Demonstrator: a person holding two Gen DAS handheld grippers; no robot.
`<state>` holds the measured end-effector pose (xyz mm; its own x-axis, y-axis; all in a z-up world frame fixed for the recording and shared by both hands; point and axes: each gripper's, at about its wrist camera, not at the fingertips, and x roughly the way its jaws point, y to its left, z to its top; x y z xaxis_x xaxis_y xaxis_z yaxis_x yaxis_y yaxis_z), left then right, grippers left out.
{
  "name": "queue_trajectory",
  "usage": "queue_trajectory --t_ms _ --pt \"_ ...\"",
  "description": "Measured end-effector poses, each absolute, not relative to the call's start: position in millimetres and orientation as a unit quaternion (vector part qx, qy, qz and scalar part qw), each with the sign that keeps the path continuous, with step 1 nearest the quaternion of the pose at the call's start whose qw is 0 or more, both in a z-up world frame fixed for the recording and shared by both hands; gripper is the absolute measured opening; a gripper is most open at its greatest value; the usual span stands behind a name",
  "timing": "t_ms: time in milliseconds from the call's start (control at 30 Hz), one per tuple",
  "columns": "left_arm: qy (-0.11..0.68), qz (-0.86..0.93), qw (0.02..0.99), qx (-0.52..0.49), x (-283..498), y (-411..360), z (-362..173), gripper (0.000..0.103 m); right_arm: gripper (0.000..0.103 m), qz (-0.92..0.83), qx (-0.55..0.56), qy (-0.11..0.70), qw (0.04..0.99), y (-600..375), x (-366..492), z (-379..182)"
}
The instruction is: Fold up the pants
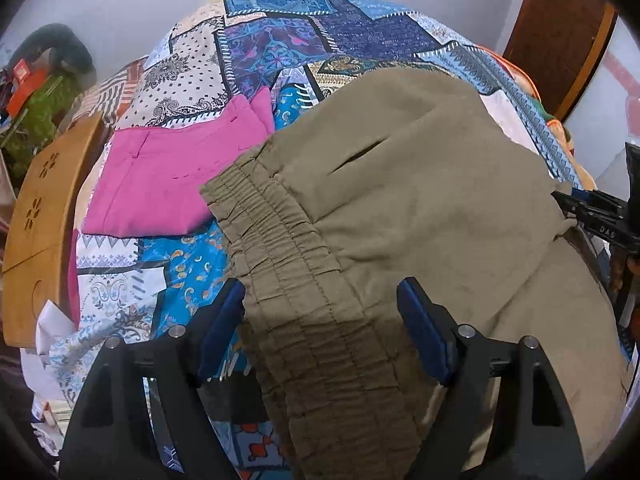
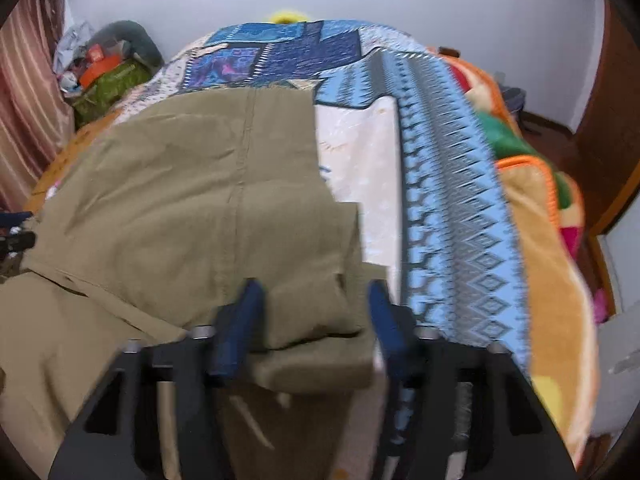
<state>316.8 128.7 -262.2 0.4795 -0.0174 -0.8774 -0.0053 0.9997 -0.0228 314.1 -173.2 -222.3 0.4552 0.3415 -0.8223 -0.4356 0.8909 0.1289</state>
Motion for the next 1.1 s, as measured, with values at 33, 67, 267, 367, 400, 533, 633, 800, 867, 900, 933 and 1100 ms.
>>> queue_trajectory --t_ms 33,67,267,367,400,533,633,800,867,900,933,1100 --pt "0.507 -0.002 0.862 -0.007 317 129 -262 0.076 0.030 0.224 -0.051 0.469 0.853 -172 315 -224" --pt "0.502 0.004 0.865 0.001 316 128 -261 0.072 0.018 0.221 -0.058 0.464 0.856 -171 314 -224" --pt "0.484 0.029 0.871 0.075 314 124 -258 0.059 0.011 0.223 -0.139 0.440 0.859 -154 302 -218" --pt "0.486 0.036 0.871 0.070 314 130 -259 0.059 0.011 0.215 -0.137 0.441 0.861 -158 303 -219" --pt "0.485 0.040 0.871 0.064 314 132 -259 0.060 0.011 0.211 -0.131 0.442 0.862 -161 305 -219" --pt "0.492 0.050 0.869 0.017 316 143 -268 0.069 0.010 0.205 -0.118 0.457 0.858 -163 309 -229" --pt "0.492 0.043 0.870 -0.011 313 150 -266 0.072 0.011 0.191 -0.147 0.460 0.855 -153 305 -229" --pt "0.505 0.032 0.861 -0.048 307 158 -249 0.076 0.028 0.179 -0.141 0.485 0.844 -159 313 -215" --pt "0.496 0.030 0.867 -0.041 304 159 -238 0.077 0.038 0.168 -0.136 0.492 0.843 -165 314 -206" --pt "0.489 0.031 0.871 -0.032 304 159 -232 0.079 0.049 0.158 -0.134 0.490 0.847 -168 314 -200" --pt "0.480 0.036 0.876 -0.022 304 160 -225 0.083 0.057 0.151 -0.130 0.481 0.854 -171 314 -192" --pt "0.453 0.054 0.890 -0.011 318 171 -207 0.089 0.065 0.154 -0.123 0.427 0.882 -169 318 -152"
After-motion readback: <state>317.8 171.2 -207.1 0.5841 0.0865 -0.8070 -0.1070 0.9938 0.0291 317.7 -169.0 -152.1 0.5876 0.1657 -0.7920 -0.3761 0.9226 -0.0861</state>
